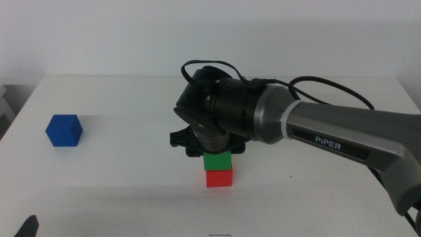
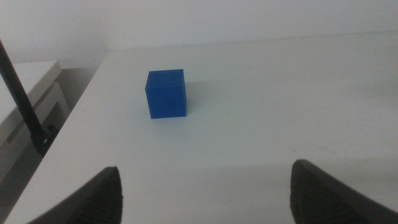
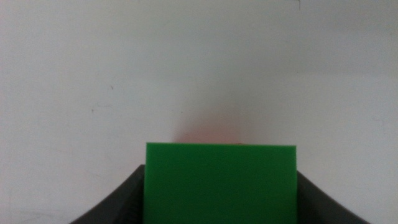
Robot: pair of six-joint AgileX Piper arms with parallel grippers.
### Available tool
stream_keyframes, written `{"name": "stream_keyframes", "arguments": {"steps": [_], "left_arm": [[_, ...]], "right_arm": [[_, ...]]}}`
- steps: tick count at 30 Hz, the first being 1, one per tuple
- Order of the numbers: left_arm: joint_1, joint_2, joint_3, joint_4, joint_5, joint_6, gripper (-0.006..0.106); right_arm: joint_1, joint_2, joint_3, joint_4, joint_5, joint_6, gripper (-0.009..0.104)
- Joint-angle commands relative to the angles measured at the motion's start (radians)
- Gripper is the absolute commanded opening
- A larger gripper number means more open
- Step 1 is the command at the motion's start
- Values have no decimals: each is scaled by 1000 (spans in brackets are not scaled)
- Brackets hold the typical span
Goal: Stack red cubes first, then green, then blue cubes in a specific spot.
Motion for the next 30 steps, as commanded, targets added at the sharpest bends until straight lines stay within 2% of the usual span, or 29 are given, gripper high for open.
{"name": "stream_keyframes", "arguments": {"steps": [1, 17, 21, 30], "left_arm": [[-4, -17, -3, -8, -83, -4, 91], [-4, -17, -3, -8, -83, -4, 91], [-4, -17, -3, -8, -83, -4, 91], [-4, -17, -3, -8, -83, -4, 91]], "right_arm": [[1, -62, -30, -36, -2, -18, 36], [1, -62, -30, -36, 25, -32, 68], [8, -118, -37, -36, 48, -40, 71], [34, -378, -82, -66, 260, -172, 71]]}}
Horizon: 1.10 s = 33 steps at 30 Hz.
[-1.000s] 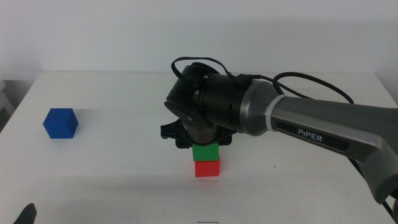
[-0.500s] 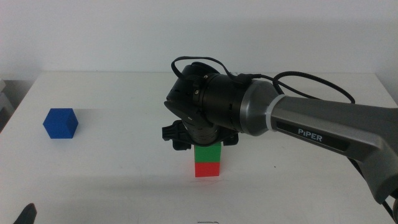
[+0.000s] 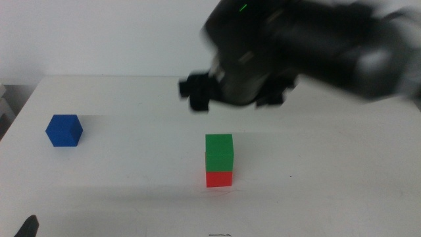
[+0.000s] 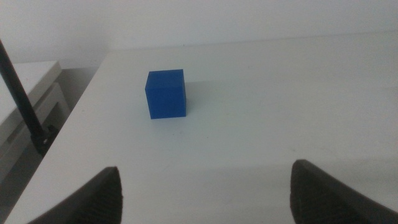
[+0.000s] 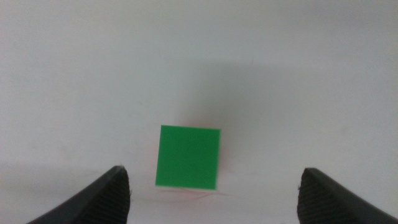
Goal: Stack red cubes first, then green, then blue cubes in a specific spot.
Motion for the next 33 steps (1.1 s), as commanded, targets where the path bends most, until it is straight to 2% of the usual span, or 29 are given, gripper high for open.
{"name": "stream_keyframes", "arguments": {"steps": [1, 7, 10, 16, 21, 33], "left_arm": [[-4, -17, -3, -8, -83, -4, 91], [-4, -17, -3, -8, -83, -4, 91], [-4, -17, -3, -8, -83, -4, 91], [-4, -17, -3, -8, -83, -4, 91], [-4, -17, -3, -8, -83, -4, 91], [-4, -17, -3, -8, -83, -4, 91]], "right_arm": [[1, -144, -19, -50, 84, -93, 71], [-79, -402, 156, 37, 56, -391, 71], [-140, -636, 326, 96, -11, -547, 71], [-276, -956, 545, 282, -135, -850, 75], [-341, -1141, 633, 405, -203, -1045, 82], [-342, -1207, 656, 439, -237, -1050, 83]]}}
